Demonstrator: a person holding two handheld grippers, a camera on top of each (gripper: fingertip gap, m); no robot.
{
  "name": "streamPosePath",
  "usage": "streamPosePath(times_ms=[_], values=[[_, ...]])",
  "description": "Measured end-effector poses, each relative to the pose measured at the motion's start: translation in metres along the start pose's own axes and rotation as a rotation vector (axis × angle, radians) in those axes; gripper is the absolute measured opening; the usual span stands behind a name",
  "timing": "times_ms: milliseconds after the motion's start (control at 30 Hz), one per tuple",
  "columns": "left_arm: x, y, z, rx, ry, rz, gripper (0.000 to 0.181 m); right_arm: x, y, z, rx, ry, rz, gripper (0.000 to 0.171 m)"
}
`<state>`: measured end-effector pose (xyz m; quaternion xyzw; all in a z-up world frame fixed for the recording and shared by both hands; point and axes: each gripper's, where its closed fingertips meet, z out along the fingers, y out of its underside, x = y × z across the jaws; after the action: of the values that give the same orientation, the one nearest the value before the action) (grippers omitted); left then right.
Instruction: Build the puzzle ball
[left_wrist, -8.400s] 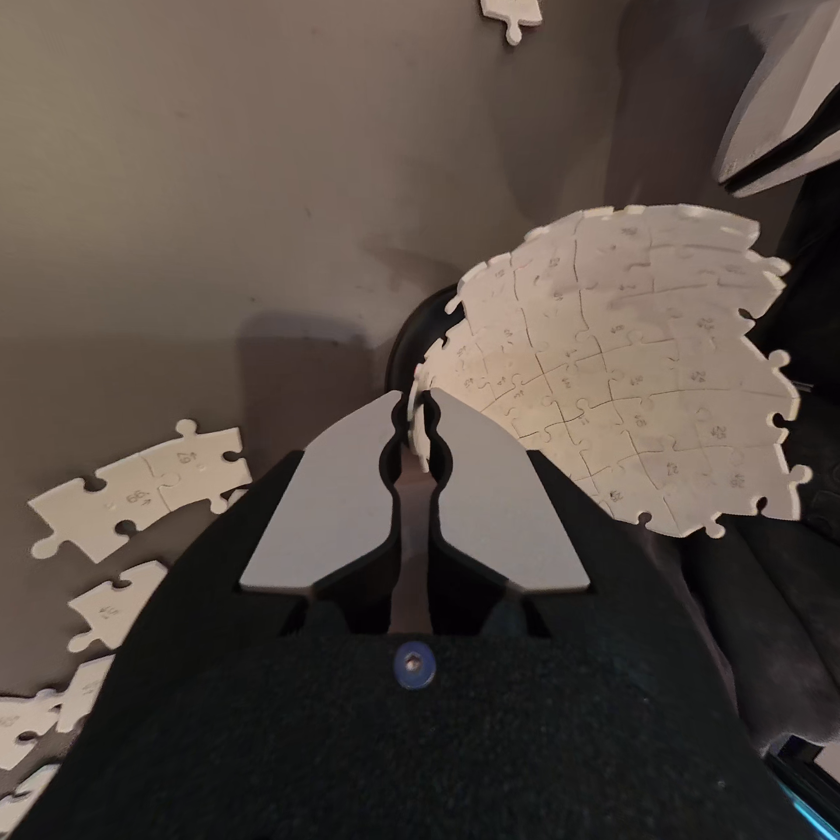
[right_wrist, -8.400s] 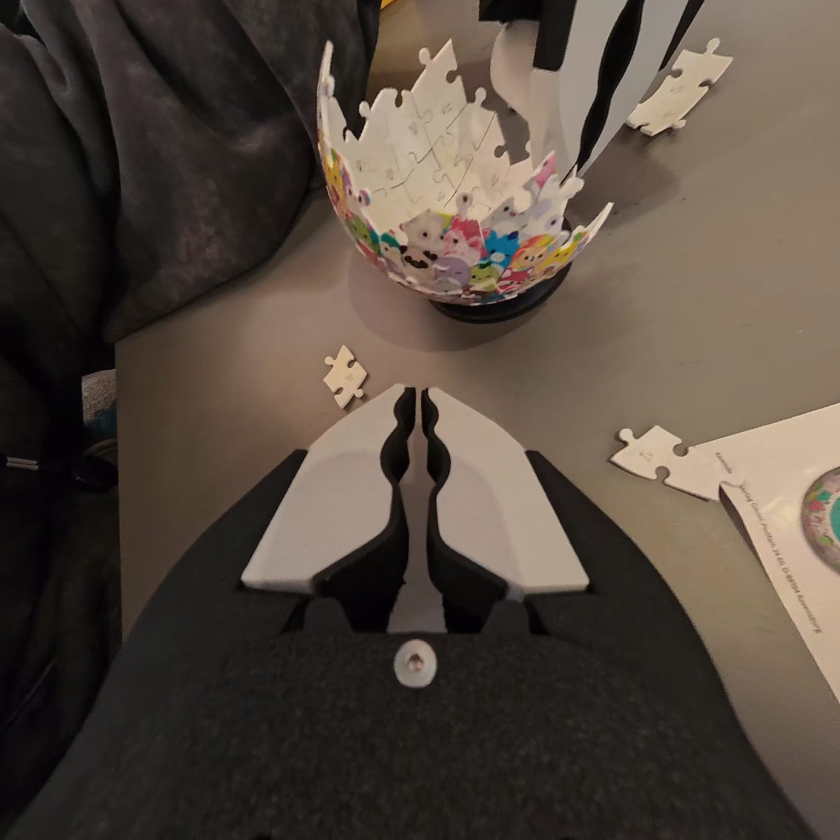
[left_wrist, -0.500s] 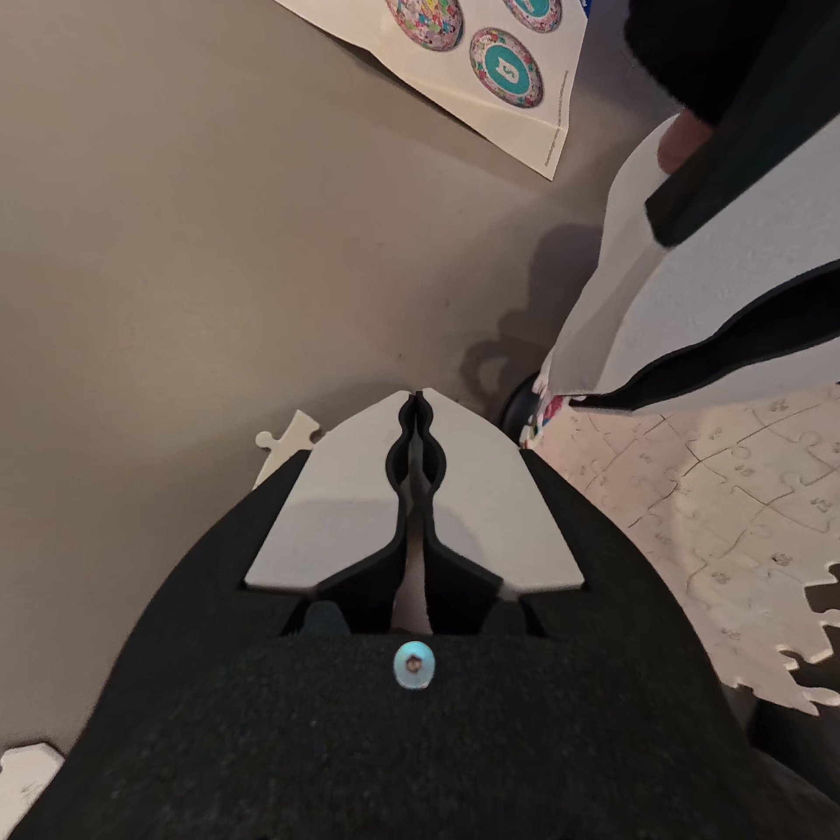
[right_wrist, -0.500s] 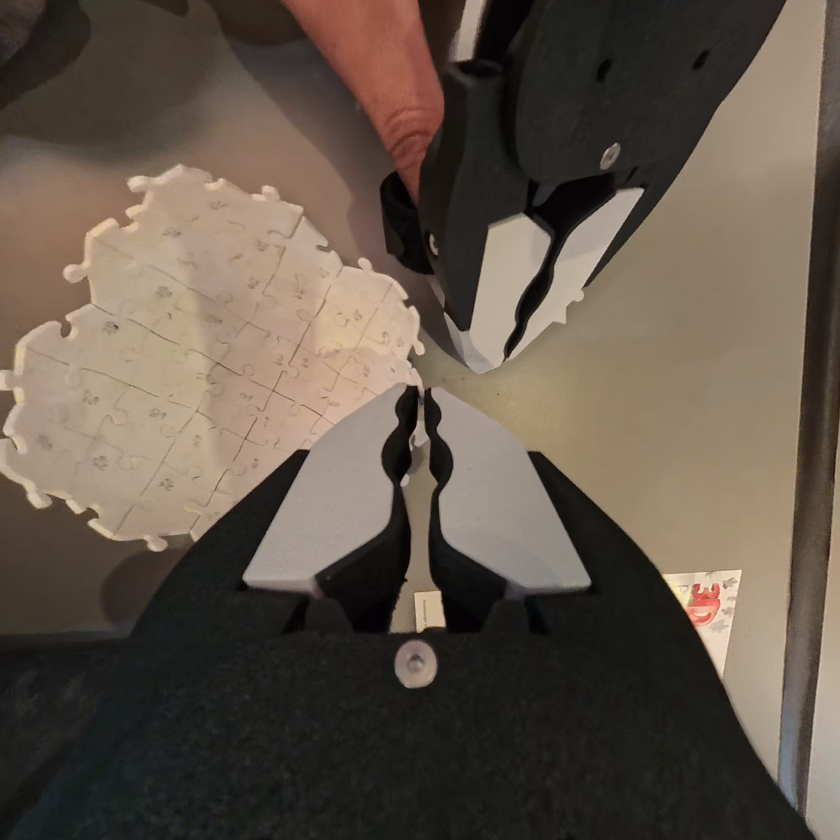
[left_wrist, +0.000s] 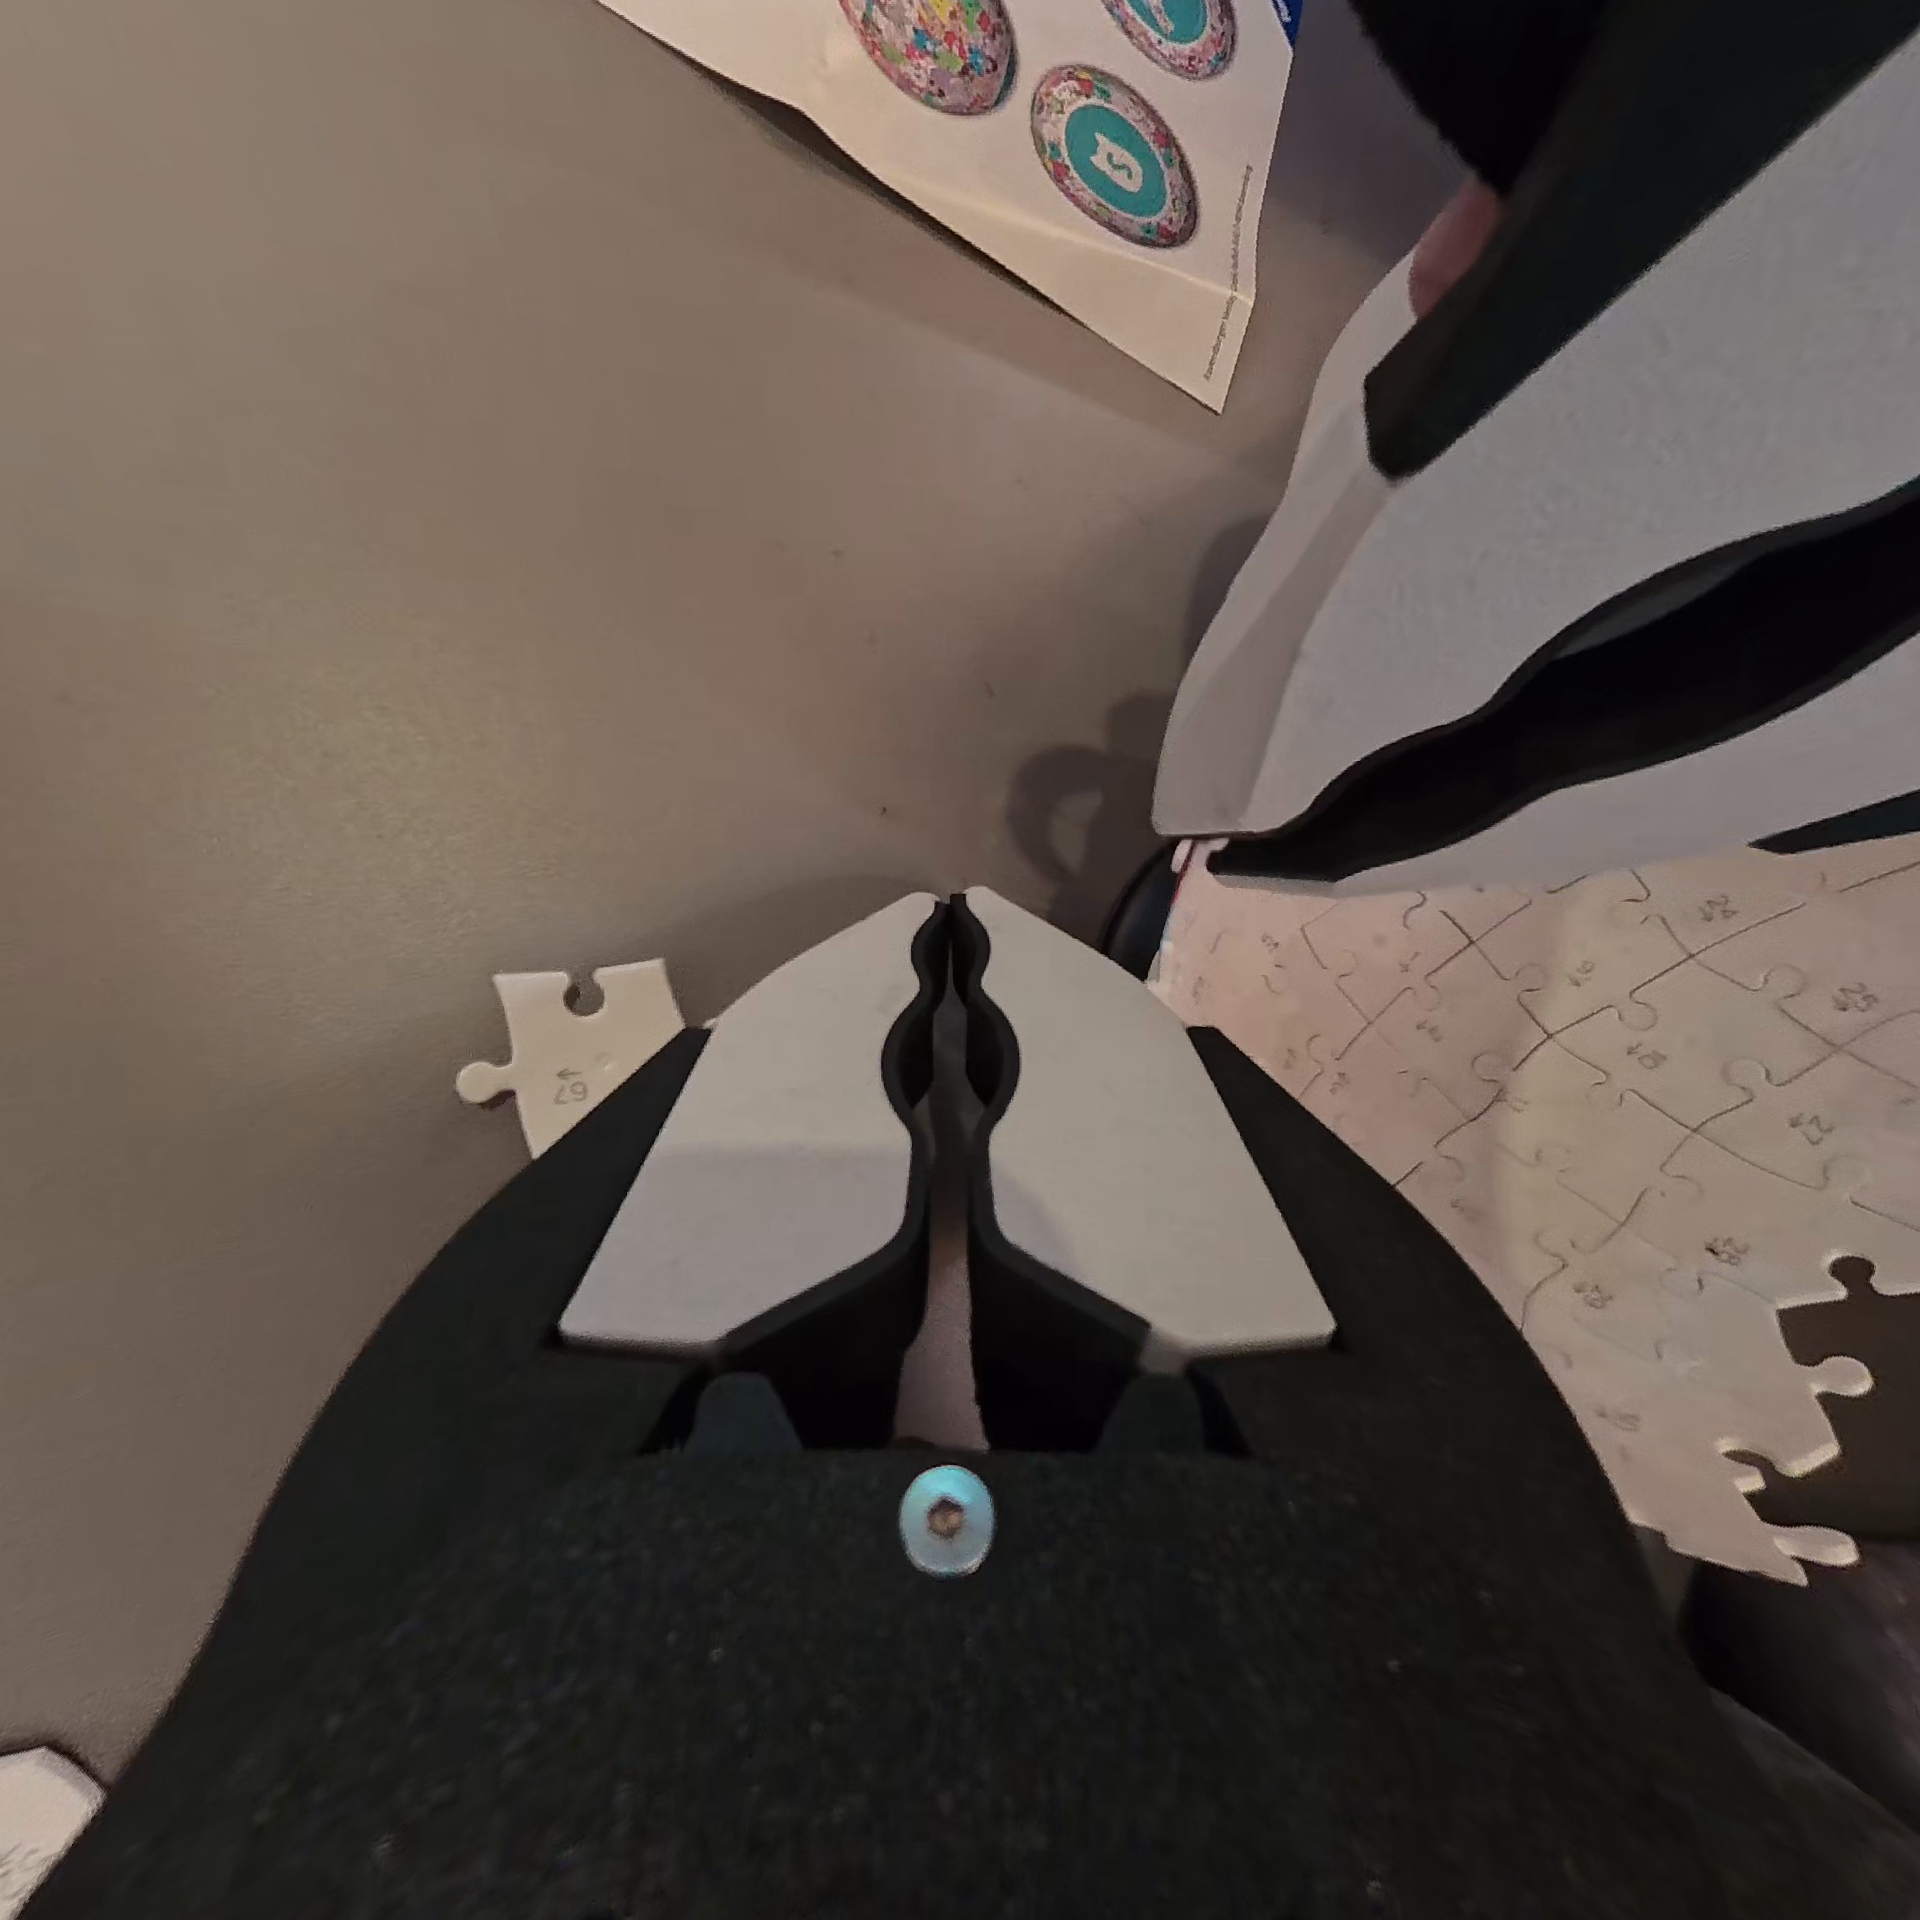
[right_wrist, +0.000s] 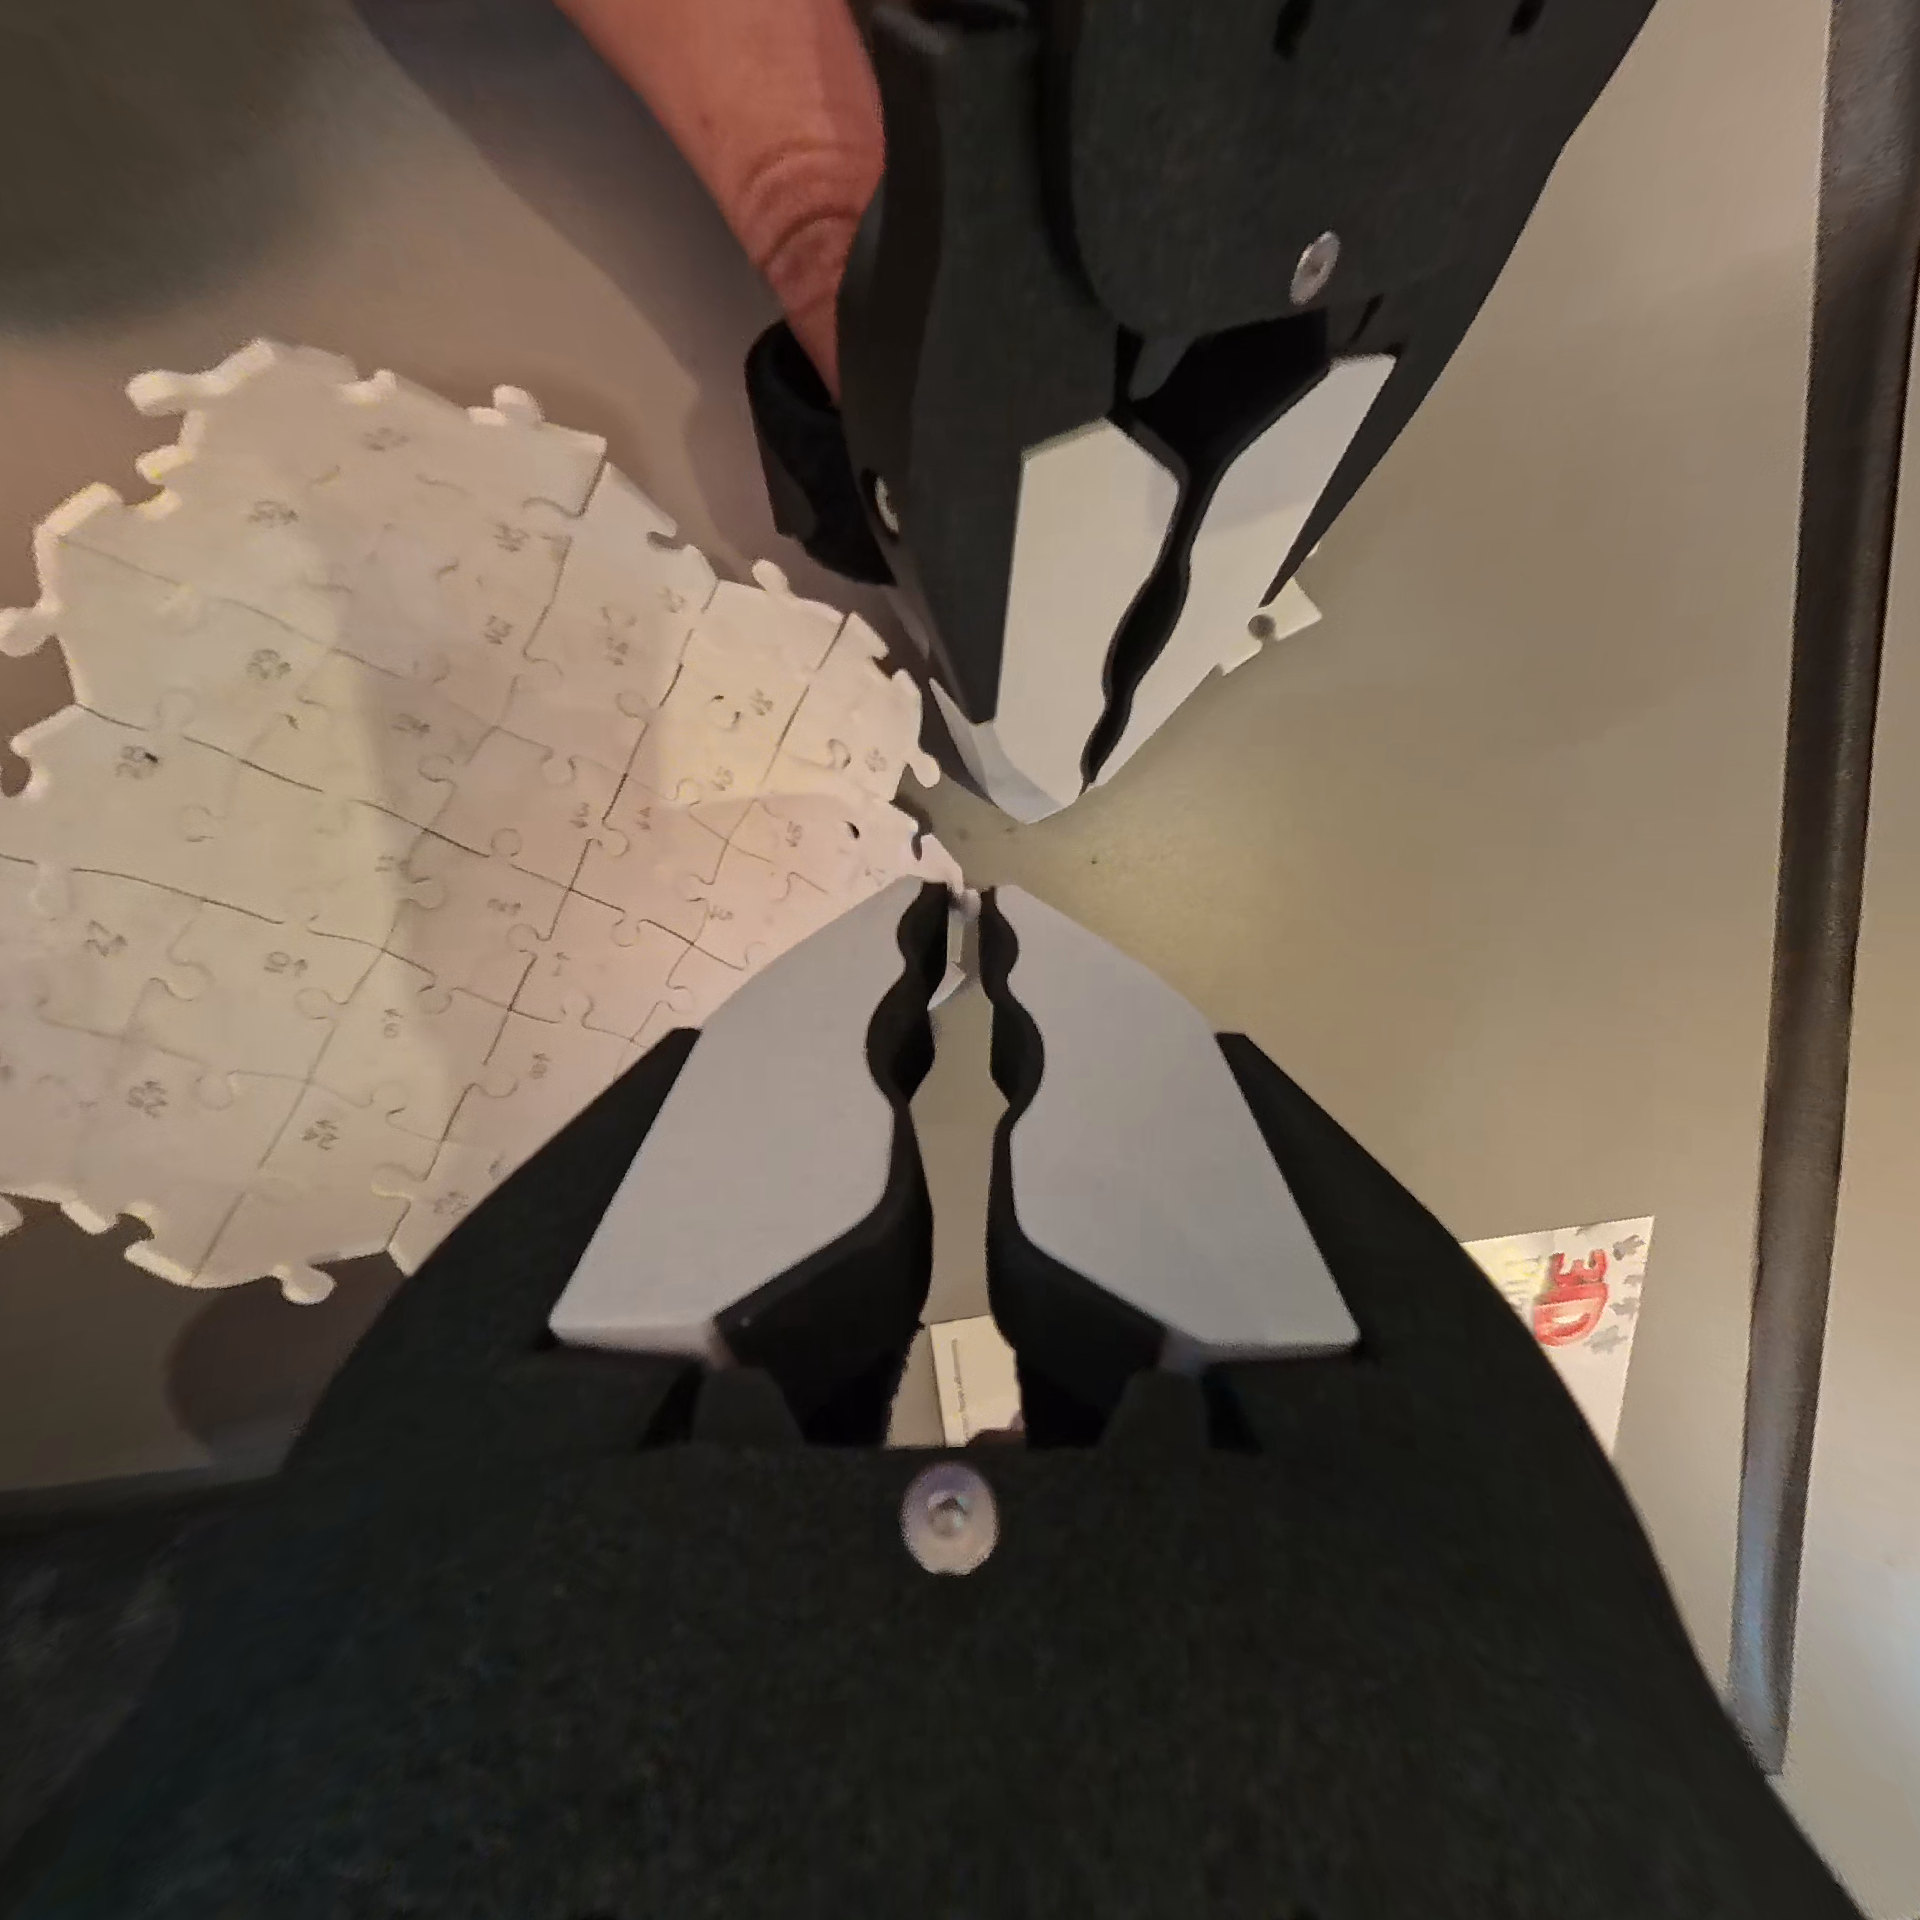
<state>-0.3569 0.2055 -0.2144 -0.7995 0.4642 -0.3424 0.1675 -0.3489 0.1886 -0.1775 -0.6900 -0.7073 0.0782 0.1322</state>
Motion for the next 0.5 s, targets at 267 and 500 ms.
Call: streamPosePath(times_ms=[267,500], values=[[-0.0013,0.0002,-0.0012,0.003,0.000,-0.009,0.000,0.0044,0.0014,-0.0006,-0.018,0.049,-0.025,0.006],[-0.0022,-0.0004,-0.0021,0.009,0.004,-0.020,0.000,0.0072,0.0006,-0.0037,-0.003,0.069,-0.018,0.005]])
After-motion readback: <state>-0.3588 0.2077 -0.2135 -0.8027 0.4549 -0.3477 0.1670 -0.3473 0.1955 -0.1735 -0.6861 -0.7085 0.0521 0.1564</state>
